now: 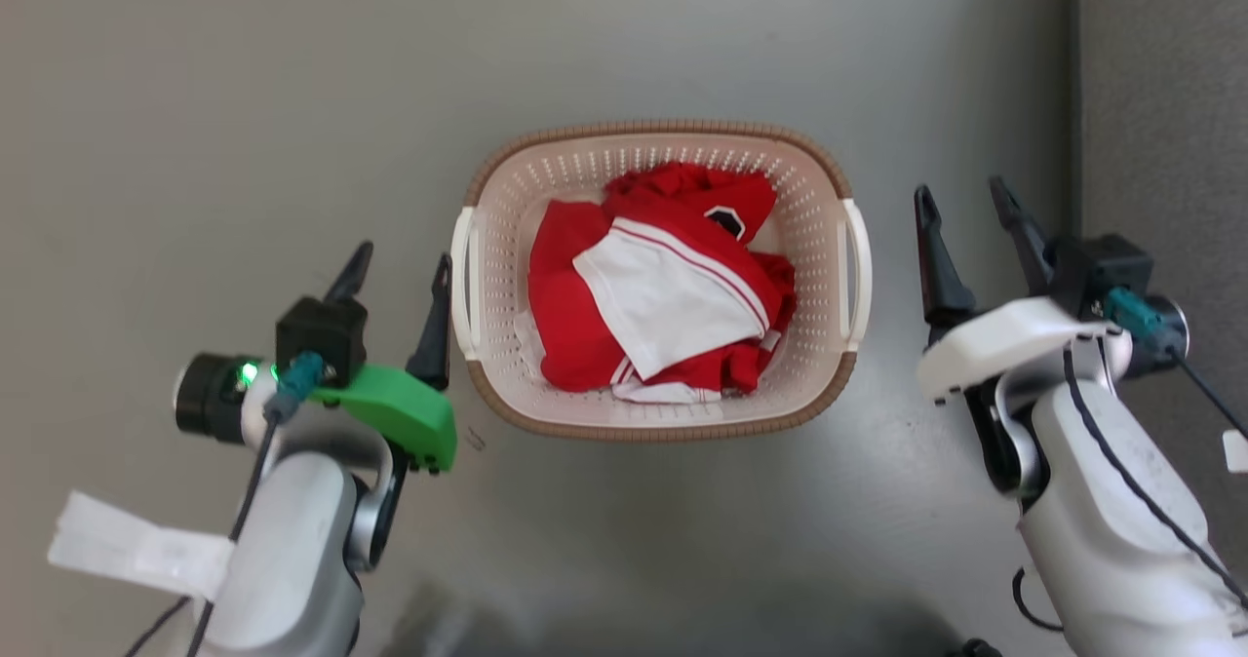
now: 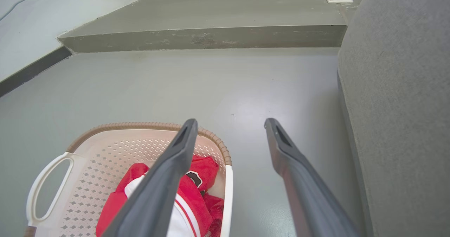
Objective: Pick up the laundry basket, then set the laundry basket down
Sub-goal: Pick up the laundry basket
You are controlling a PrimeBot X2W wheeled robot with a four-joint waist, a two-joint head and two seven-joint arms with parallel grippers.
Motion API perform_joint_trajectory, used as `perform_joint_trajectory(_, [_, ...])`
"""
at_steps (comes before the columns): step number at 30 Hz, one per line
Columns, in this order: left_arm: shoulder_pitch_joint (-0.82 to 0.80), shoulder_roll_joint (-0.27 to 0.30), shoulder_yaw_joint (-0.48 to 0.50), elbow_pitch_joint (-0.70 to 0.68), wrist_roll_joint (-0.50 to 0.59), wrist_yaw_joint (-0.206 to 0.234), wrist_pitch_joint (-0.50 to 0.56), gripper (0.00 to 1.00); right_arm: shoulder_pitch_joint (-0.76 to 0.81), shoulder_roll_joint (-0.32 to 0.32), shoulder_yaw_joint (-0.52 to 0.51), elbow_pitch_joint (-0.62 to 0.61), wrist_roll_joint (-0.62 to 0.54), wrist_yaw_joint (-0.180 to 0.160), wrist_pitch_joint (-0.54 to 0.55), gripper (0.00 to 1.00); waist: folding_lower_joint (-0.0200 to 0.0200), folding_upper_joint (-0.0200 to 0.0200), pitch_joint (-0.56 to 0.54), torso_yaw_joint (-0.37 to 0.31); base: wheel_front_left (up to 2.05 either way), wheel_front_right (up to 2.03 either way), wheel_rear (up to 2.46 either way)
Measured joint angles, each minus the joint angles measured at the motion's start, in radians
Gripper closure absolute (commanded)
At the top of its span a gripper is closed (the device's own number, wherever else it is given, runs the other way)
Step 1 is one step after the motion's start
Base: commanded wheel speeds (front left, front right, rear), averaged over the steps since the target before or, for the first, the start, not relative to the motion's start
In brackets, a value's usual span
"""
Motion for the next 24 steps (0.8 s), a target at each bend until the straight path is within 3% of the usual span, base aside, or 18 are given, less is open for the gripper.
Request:
perform_joint_trajectory(11, [-0.219,-0.005,0.007,0.123,-0.004,-0.048,0.018,0.00,-0.177,0.008,0.002,0.104,-0.008,0.006,-0.002,0.00,0.0001,0.0000,0.152,0.006,0.00,0.00,0.00])
perform_joint_trajectory(24, [-0.309,-0.023,-0.016,0.294,-0.014,-0.116,0.027,0.00,-0.254,0.034,0.038,0.275,-0.016,0.022,-0.001,0.00,-0.0001,0.0000,0.249,-0.002,0.00,0.00,0.00])
